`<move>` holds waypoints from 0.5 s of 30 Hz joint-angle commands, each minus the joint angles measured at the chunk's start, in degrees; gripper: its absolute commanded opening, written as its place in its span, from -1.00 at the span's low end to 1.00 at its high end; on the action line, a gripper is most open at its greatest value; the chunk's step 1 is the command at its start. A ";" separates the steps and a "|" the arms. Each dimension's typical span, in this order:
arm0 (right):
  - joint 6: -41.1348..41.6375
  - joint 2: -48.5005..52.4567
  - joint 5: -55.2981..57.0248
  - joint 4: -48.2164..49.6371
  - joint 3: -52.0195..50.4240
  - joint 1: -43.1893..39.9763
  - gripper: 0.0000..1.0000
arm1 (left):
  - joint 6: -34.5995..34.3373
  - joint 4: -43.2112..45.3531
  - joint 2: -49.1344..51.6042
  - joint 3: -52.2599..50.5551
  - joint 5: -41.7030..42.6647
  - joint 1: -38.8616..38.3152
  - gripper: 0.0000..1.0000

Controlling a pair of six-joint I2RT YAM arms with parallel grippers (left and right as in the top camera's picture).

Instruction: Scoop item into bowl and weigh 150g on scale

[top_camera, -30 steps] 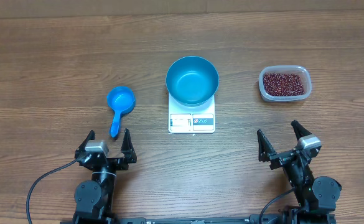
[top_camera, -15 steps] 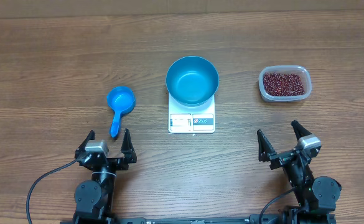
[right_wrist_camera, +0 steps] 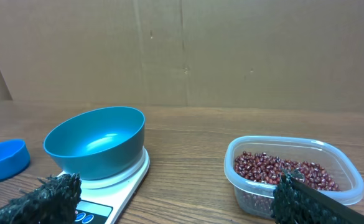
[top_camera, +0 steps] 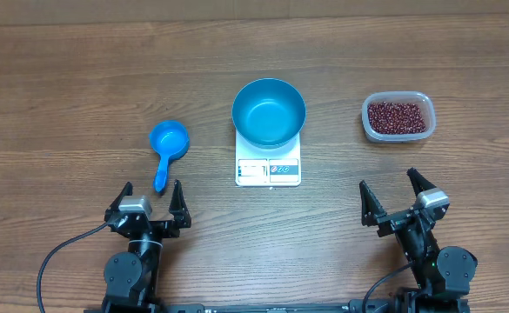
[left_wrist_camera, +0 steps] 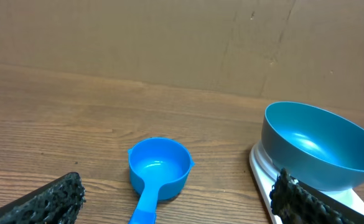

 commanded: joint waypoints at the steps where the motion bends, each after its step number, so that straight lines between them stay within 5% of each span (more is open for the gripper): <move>1: -0.09 -0.48 0.09 0.42 -0.59 0.24 1.00 | 1.11 -0.09 -0.59 -0.20 -0.11 0.35 0.99; 15: -0.09 -0.48 0.09 0.42 -0.59 0.24 1.00 | 1.38 -0.09 -0.59 -0.20 0.24 0.33 0.99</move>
